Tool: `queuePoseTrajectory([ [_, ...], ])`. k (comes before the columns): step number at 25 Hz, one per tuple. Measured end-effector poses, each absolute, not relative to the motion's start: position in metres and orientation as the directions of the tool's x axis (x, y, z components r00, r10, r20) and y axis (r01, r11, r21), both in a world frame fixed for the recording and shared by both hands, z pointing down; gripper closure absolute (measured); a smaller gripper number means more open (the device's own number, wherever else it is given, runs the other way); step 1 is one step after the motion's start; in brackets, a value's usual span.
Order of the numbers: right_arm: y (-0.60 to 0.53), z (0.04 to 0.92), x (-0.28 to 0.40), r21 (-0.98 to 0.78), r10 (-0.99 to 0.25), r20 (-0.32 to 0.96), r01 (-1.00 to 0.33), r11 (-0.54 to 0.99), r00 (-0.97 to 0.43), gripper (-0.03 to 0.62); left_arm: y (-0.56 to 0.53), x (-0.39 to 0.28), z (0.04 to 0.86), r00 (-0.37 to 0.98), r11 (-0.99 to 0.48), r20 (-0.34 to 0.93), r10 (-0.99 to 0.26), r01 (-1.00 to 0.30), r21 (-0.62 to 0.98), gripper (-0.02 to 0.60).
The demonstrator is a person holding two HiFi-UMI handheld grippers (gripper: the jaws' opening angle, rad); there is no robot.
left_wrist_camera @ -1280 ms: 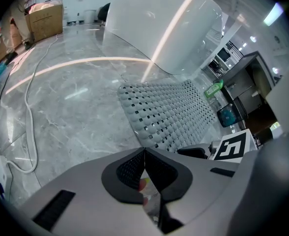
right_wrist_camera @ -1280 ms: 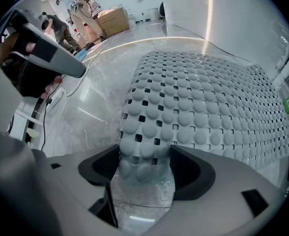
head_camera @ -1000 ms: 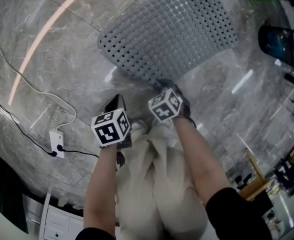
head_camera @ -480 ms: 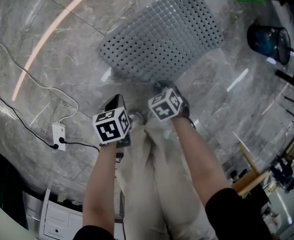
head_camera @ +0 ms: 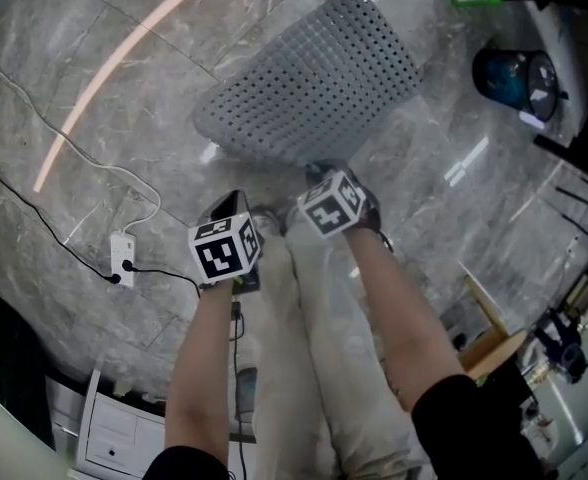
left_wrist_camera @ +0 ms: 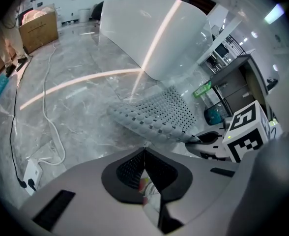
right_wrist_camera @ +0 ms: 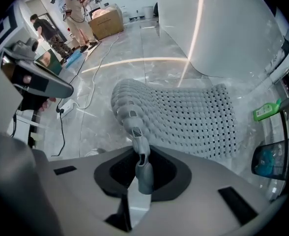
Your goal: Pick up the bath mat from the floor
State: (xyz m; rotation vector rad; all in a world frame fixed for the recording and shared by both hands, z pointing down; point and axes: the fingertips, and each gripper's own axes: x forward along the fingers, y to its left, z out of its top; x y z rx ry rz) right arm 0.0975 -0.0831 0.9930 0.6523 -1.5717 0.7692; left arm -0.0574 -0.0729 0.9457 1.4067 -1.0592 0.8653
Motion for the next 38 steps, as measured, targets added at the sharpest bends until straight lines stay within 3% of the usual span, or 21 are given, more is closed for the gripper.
queuePoseTrajectory([
  [11,-0.098,0.911,0.089,-0.157,0.045,0.985,-0.749,0.644,-0.168,0.537,-0.065,-0.057,0.878,0.33,-0.01,0.942,-0.064,-0.944,0.33,0.58],
  [20,-0.093,0.847,0.087,-0.213,0.088,0.975,-0.753,0.623,-0.204,0.537,-0.063,-0.077,0.829,0.297,0.111,0.953,-0.063,-0.947,0.303,0.58],
  [28,-0.091,0.78,0.087,-0.229,0.079,0.971,-0.783,0.578,-0.227,0.537,-0.048,-0.082,0.774,0.27,0.129,0.961,-0.059,-0.953,0.276,0.58],
  [38,-0.072,0.695,0.095,-0.237,0.058,0.969,-0.841,0.487,-0.239,0.537,-0.044,-0.066,0.691,0.293,0.065,0.954,-0.067,-0.953,0.297,0.58],
])
